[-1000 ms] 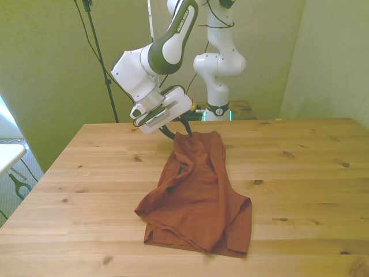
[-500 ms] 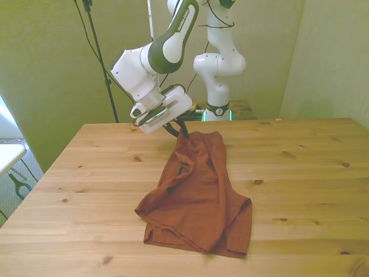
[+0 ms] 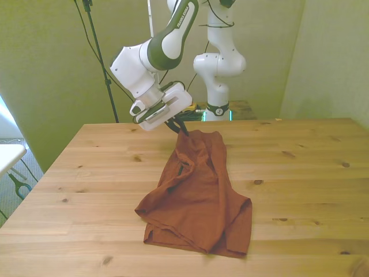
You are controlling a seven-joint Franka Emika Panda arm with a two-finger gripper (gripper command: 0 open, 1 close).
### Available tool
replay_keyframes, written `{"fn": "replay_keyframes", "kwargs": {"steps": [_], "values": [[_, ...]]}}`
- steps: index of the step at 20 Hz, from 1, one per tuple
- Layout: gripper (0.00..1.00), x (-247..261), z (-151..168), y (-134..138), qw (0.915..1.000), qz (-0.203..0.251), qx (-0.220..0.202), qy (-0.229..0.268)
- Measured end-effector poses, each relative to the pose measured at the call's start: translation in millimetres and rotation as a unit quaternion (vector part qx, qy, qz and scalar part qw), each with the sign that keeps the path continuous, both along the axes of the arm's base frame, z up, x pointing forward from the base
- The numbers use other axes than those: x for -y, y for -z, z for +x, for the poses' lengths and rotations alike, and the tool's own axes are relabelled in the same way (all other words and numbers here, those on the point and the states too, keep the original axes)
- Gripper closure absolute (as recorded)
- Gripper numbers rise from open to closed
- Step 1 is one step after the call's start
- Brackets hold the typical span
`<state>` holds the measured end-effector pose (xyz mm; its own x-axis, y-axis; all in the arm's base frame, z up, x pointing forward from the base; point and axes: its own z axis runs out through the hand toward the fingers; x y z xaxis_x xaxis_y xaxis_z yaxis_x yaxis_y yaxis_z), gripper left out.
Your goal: Unfold the shorts
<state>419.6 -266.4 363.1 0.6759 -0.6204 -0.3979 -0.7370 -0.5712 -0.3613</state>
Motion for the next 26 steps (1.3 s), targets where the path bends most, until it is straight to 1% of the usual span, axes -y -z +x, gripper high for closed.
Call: {"fn": "replay_keyframes", "kwargs": {"steps": [4, 11, 17, 20, 21, 26], "values": [[1.00, -18.2, 8.7, -15.1, 0.9998, 0.000, 0.010, -0.017], [1.00, -72.5, 28.4, -53.7, 0.9984, 0.002, 0.032, -0.048], [1.00, -139.2, 44.3, -79.3, 0.9957, -0.004, 0.036, -0.086], [1.00, -175.5, 47.4, -83.0, 0.9940, -0.013, 0.038, -0.102], [0.00, -185.9, 48.2, -82.1, 0.9937, -0.018, 0.039, -0.104], [0.00, -219.8, 53.6, -75.4, 0.9911, -0.028, 0.039, -0.124]]}}
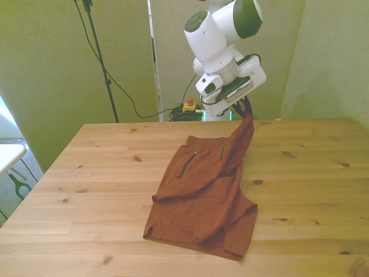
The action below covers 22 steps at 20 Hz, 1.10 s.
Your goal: Unfold the shorts
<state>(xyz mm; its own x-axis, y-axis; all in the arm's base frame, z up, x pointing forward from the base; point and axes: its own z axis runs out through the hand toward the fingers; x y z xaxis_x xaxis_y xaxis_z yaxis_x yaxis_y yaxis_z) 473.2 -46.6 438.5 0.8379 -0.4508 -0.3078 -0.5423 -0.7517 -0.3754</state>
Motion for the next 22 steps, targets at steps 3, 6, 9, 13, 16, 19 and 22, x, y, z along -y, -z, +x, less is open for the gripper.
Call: {"fn": "replay_keyframes", "kwargs": {"steps": [3, 6, 9, 13, 16, 19, 22], "values": [[0.00, -13.3, 1.3, 0.9, 0.9999, -0.001, -0.001, -0.015], [0.00, -24.7, 2.1, 0.4, 0.9996, -0.001, 0.000, -0.027], [0.00, -34.3, 5.4, -4.2, 0.9996, -0.005, 0.004, -0.029], [0.00, -27.1, 29.2, -10.0, 0.9957, -0.071, 0.038, 0.046], [0.00, 21.5, 60.2, -14.7, 0.9847, -0.125, 0.055, 0.109], [0.00, 90.4, 88.9, -24.2, 0.9678, -0.171, 0.063, 0.174], [0.00, 135.2, 111.3, -26.6, 0.9462, -0.214, 0.064, 0.234]]}}
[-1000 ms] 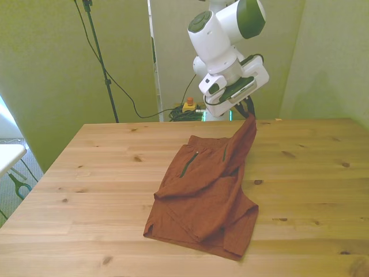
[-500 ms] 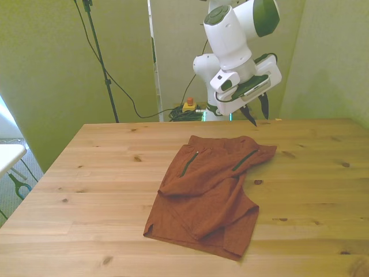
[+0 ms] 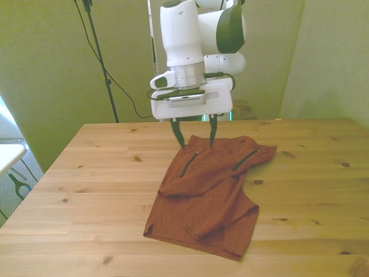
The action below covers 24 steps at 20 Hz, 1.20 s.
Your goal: Unfold the shorts
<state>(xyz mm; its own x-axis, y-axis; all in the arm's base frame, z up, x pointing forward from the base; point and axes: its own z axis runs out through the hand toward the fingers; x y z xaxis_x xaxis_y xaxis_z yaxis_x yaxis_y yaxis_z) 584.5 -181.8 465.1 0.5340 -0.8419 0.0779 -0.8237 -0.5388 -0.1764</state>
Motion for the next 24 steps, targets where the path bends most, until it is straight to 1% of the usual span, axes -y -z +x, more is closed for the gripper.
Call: {"fn": "replay_keyframes", "kwargs": {"steps": [2, 4, 6, 9, 11, 13, 14, 17, 20, 24], "values": [[0.00, 17.4, 13.2, 10.0, 0.9986, -0.030, -0.001, 0.043], [0.00, 28.8, 24.7, 25.7, 0.9945, -0.059, -0.005, 0.086], [0.00, 33.8, 33.7, 40.8, 0.9881, -0.081, -0.015, 0.130], [0.00, 32.9, 45.5, 57.3, 0.9750, -0.104, -0.023, 0.195], [0.00, 29.6, 50.9, 67.5, 0.9716, -0.104, -0.027, 0.211], [0.00, 28.7, 55.2, 75.6, 0.9707, -0.105, -0.028, 0.215], [1.00, 28.7, 57.7, 78.9, 0.9708, -0.104, -0.025, 0.215], [1.00, 26.0, 64.7, 88.1, 0.9720, -0.104, -0.014, 0.210], [1.00, 21.0, 67.0, 95.7, 0.9730, -0.101, -0.017, 0.207], [1.00, 17.1, 67.6, 99.0, 0.9736, -0.098, -0.019, 0.205]]}}
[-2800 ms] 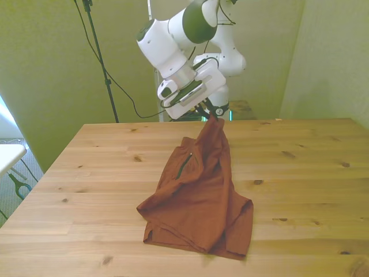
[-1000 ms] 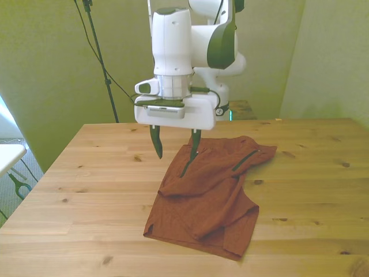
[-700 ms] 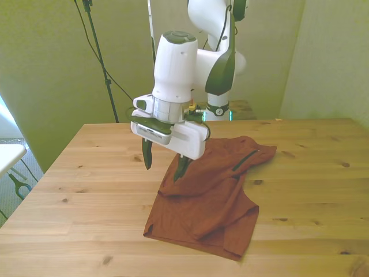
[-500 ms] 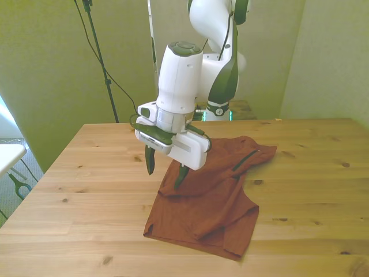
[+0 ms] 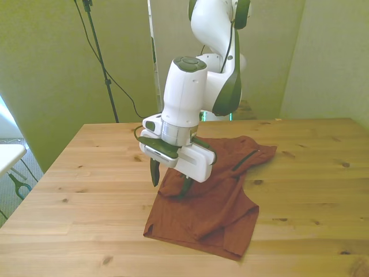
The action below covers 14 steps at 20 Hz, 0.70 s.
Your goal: Unfold the shorts
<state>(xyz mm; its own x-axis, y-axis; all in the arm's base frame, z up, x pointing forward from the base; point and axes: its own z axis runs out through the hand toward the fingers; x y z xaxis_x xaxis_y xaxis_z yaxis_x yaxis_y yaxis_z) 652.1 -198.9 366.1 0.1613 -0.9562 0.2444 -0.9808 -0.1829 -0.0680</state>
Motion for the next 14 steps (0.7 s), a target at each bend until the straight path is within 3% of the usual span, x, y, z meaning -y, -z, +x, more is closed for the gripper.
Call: {"fn": "replay_keyframes", "kwargs": {"steps": [14], "values": [[1.00, 1.9, -2.1, -0.2, 1.0000, 0.001, 0.000, 0.002]]}}
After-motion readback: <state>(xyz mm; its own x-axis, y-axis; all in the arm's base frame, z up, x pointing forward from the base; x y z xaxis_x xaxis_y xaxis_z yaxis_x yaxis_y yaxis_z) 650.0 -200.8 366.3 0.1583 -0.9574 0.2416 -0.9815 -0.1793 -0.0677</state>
